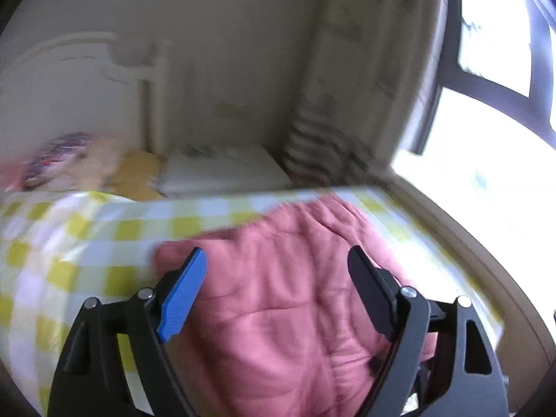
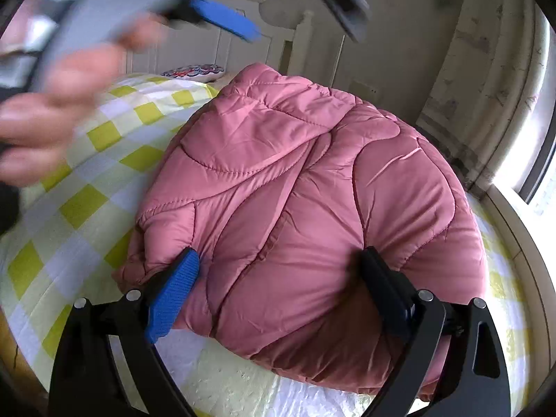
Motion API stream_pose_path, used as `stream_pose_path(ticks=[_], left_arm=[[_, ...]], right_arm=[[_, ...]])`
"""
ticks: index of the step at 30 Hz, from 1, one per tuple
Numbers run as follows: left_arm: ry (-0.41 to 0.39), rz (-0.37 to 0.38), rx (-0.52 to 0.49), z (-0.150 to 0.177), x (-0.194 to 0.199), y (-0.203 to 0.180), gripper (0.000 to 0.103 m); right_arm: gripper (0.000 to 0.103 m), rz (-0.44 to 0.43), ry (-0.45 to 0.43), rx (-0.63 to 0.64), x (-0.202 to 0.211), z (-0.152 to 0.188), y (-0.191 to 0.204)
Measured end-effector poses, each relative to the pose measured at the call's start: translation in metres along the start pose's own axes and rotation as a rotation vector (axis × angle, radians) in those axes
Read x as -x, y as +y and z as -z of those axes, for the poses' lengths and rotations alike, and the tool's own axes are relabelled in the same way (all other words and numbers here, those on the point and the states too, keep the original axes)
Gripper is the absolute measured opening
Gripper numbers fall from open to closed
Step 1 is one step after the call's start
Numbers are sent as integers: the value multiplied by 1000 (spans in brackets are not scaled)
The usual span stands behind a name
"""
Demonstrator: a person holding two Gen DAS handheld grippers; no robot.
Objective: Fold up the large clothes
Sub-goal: 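Release the folded quilt and press it flat with both open tools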
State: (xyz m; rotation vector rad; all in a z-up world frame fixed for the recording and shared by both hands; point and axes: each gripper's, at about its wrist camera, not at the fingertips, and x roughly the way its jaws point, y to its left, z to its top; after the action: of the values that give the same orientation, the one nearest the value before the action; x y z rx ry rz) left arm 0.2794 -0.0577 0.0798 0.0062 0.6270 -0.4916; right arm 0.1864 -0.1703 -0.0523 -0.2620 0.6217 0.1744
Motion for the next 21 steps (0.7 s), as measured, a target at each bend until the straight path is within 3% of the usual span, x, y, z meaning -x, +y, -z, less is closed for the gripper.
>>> stream_pose_path(ticks=[2, 4, 6, 8, 11, 16, 21], left_arm=[[93, 12, -1, 2, -37, -3, 83], [180, -39, 54, 22, -84, 18, 88], [172, -4, 113, 36, -103, 40, 93], [178, -21, 134, 35, -102, 44, 93], [175, -93, 30, 36, -103, 28, 95], [165, -71, 66, 43, -94, 40, 95], [150, -146, 10, 37, -75, 26, 95]], right_arm=[[91, -9, 1, 3, 5, 3, -8], [91, -7, 2, 28, 5, 3, -6], [91, 16, -1, 42, 3, 5, 0], [92, -1, -2, 20, 1, 5, -2], [93, -2, -2, 21, 0, 5, -2], [93, -17, -5, 12, 1, 4, -6], [94, -102, 32, -7, 21, 4, -26]])
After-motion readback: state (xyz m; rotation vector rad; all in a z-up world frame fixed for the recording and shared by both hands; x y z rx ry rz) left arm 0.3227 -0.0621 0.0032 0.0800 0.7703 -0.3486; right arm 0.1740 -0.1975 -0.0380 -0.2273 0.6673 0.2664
